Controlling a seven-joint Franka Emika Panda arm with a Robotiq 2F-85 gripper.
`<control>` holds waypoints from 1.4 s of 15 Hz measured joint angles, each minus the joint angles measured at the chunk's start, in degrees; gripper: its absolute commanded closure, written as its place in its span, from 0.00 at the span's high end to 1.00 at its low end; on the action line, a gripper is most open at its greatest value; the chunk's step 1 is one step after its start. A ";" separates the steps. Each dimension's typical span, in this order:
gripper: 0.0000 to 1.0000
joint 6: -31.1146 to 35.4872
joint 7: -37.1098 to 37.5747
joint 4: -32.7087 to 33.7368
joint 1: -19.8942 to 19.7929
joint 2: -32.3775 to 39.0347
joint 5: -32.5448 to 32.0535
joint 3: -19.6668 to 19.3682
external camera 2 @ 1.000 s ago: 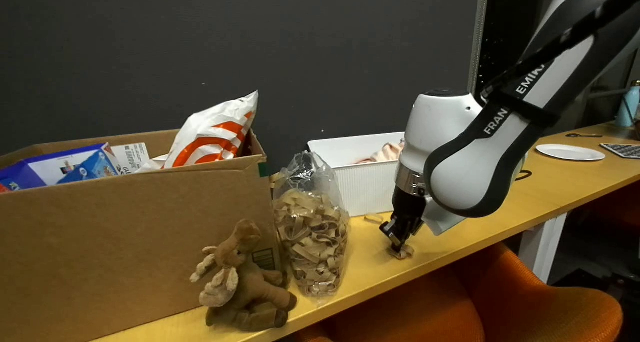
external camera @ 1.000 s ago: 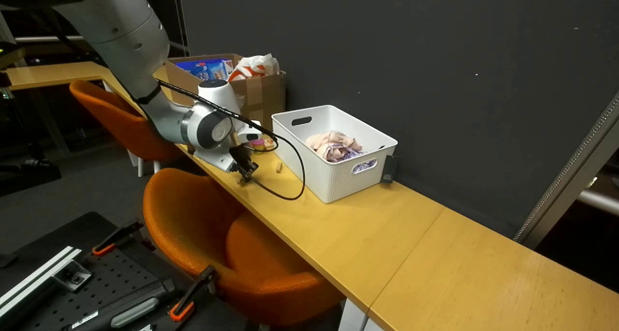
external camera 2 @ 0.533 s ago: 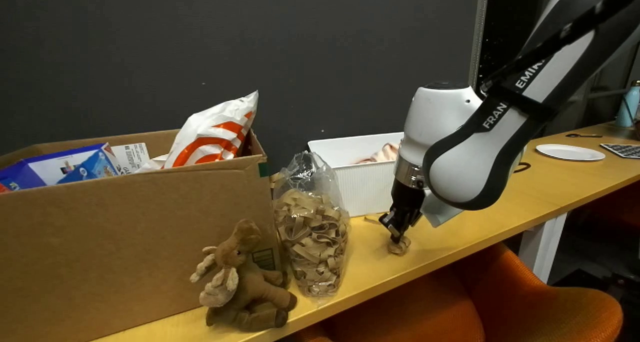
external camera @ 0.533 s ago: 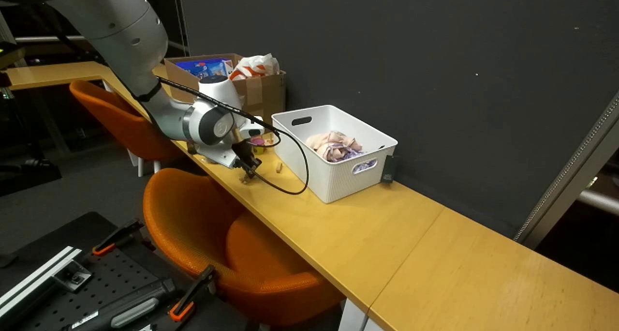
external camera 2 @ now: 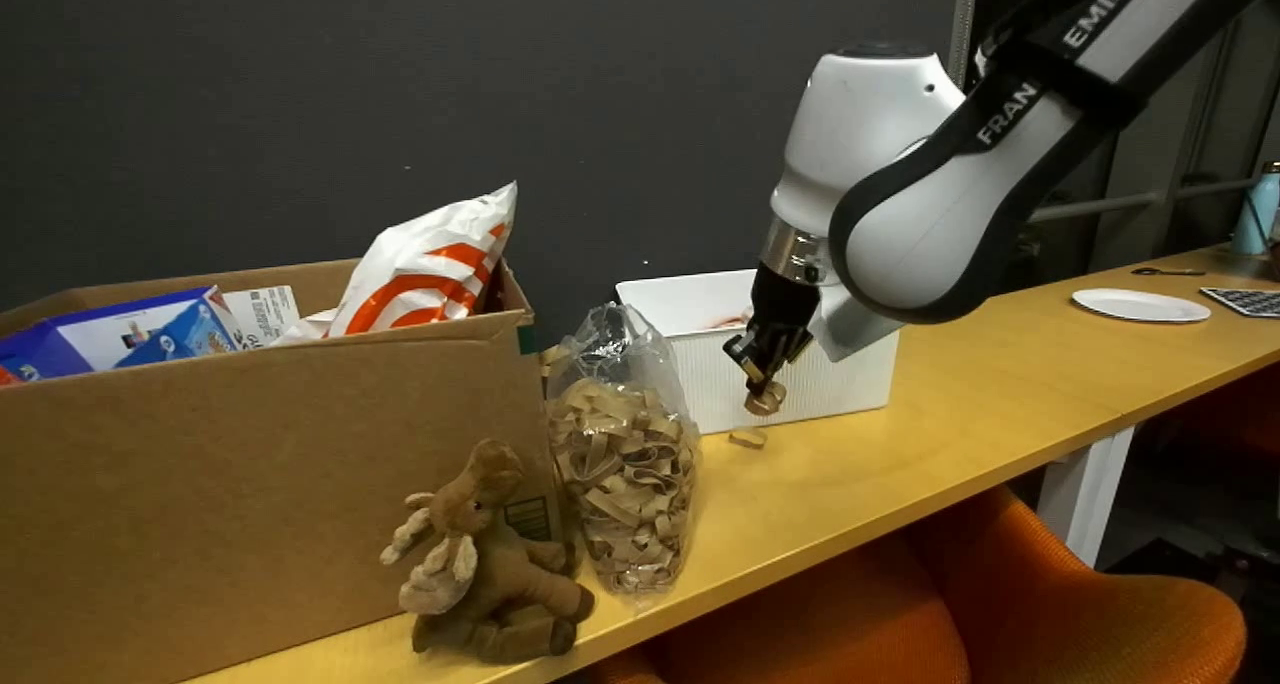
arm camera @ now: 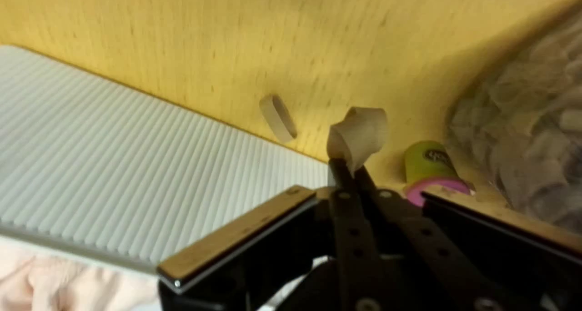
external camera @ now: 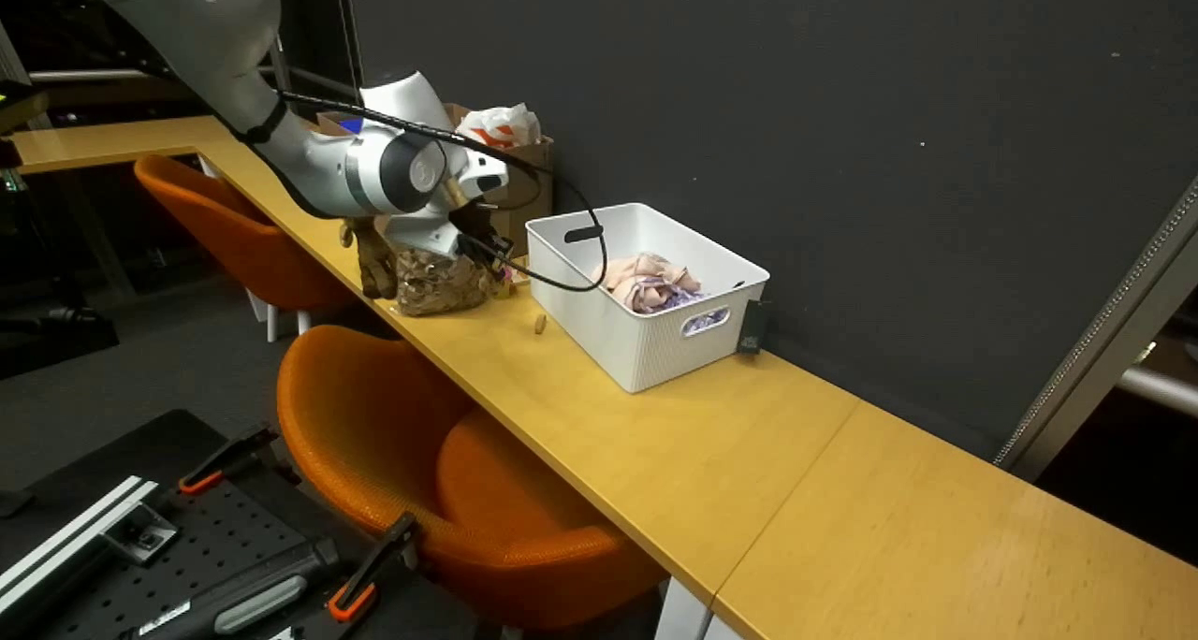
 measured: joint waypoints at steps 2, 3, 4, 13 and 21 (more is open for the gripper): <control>0.01 -0.92 2.57 0.32 3.23 -2.54 -3.26 -2.12; 0.01 -1.81 3.94 0.69 4.81 -3.81 -4.98 -3.03; 0.01 -2.64 5.29 1.10 6.25 -5.01 -6.79 -3.78; 0.01 -8.07 14.39 3.53 10.72 -10.88 -20.42 -3.19; 0.01 -8.09 14.65 3.62 9.87 -10.01 -21.18 0.75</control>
